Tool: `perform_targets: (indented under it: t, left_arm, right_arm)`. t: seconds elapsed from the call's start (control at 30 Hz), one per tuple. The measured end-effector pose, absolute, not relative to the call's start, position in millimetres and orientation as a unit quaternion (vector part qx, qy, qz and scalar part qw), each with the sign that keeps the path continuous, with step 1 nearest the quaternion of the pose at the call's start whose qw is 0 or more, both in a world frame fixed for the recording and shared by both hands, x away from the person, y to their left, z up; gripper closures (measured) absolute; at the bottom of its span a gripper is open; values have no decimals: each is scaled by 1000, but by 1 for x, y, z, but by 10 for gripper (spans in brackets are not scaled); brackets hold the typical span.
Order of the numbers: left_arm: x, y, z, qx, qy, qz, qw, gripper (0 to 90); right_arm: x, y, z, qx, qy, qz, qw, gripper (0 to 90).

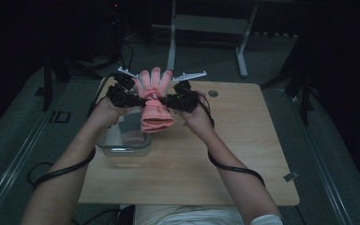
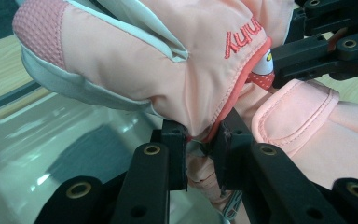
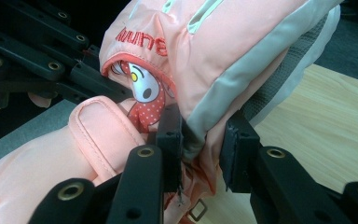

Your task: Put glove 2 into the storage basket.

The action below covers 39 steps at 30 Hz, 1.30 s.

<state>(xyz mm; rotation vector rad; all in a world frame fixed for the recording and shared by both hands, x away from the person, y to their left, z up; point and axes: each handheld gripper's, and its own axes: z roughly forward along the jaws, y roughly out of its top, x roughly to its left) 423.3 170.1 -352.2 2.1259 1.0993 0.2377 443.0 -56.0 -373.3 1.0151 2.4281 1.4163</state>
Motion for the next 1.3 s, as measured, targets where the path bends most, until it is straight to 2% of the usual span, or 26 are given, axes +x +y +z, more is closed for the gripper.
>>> perform_targets:
  t: [0.37,0.6,1.3]
  left_arm:
    - [419,214,-353,820,449,100,340,759]
    - [422,242,-358,820,462,105,321,758]
    - [448,264,-441,815,511,63,267,757]
  right_arm:
    - [448,-16,-378,326,814,476,59,719]
    - [454,24,-392,326,809,488,35,720]
    - [472,65,-473,374,828,418,2,723]
